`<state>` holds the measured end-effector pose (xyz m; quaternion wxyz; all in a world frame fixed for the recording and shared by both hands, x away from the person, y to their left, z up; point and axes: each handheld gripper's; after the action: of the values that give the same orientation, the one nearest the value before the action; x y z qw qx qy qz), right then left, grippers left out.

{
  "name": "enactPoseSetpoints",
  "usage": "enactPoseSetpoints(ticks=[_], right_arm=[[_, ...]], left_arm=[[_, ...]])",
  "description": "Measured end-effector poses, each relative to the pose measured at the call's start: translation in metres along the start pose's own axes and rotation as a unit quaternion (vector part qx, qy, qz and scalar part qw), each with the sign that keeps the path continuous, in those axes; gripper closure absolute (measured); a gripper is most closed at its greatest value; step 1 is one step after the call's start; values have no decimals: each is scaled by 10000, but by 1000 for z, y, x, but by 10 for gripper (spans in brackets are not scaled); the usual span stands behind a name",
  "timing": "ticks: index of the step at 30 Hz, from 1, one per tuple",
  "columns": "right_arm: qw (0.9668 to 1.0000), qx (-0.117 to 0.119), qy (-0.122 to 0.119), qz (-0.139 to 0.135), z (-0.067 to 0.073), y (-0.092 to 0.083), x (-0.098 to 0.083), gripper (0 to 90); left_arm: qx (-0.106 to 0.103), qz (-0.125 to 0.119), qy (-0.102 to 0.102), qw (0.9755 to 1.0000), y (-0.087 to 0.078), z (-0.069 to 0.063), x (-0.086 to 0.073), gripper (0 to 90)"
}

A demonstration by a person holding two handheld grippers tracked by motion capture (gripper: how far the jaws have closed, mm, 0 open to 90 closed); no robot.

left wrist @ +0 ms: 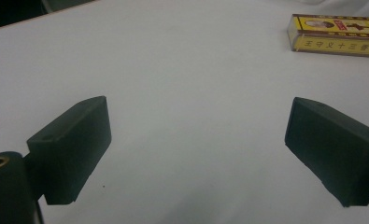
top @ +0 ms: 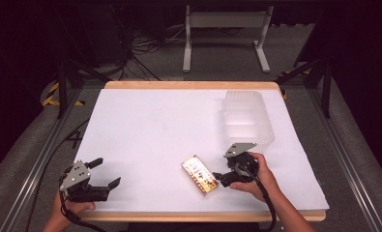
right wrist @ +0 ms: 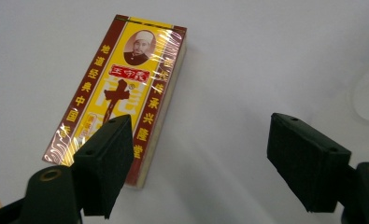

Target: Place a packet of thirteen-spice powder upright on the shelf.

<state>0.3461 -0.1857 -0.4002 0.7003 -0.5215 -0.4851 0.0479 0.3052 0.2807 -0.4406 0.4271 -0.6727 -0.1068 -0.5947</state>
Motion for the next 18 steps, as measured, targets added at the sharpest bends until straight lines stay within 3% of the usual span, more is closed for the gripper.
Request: enactPoseSetpoints(ticks=[18], right_arm=[[9982, 211, -54, 551, 25, 38, 49, 224]], left_arm=[[-13, 17, 23, 10000, 0, 0, 0, 78]])
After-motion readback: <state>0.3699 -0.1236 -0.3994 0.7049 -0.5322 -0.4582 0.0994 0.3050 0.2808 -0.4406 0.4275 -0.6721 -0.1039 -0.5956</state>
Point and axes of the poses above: each handheld gripper's, and its own axes: y roughly forward along the jaws, x roughly out of its top, z roughly to its left, and after that the axes turned 2 degrees about y, right-handed
